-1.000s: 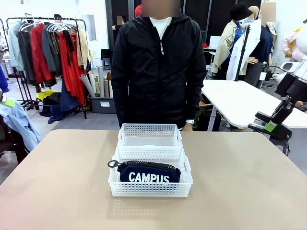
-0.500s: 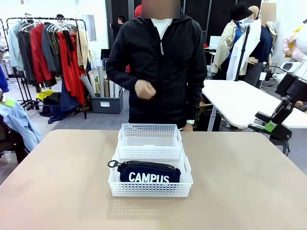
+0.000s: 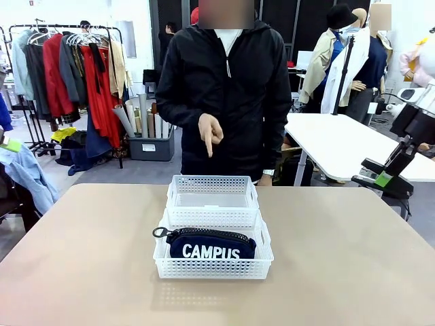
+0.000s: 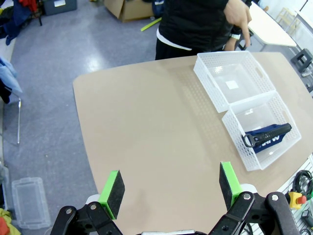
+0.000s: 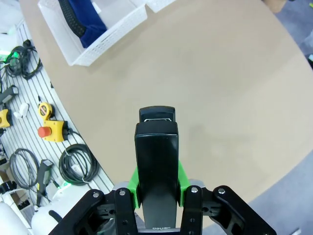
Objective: Distribute items into two baskets.
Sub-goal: Place the picked Stapler into the Organizing basket as instructed by the person.
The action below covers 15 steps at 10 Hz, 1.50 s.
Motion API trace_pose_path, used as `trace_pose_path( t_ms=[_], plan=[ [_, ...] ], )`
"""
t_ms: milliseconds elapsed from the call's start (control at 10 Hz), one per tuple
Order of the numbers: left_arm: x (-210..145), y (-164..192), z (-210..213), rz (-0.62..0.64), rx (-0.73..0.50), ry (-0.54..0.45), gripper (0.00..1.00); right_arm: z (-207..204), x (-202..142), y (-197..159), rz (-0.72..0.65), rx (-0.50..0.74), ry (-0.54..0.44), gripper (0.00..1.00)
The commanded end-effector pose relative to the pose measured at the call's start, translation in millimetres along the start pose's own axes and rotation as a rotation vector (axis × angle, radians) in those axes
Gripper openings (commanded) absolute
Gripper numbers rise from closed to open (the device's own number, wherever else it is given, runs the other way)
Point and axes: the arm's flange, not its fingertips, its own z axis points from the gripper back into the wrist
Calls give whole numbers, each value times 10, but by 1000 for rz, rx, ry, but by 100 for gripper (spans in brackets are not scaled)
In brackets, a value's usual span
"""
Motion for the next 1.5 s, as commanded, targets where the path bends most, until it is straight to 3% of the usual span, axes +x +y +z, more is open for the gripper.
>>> trace_pose_path(
  t_ms=[0,900,1400],
  plan=[
    [3,-19,-4,7,-8,-4,100,12,-12,37,-4,-3,-5,0],
    [3,-19,-4,7,-8,-4,100,0,0,0,0,0,0,0],
    [3,-19,-4,7,-8,-4,100,-195,837,75,169,39,78,0]
  ],
)
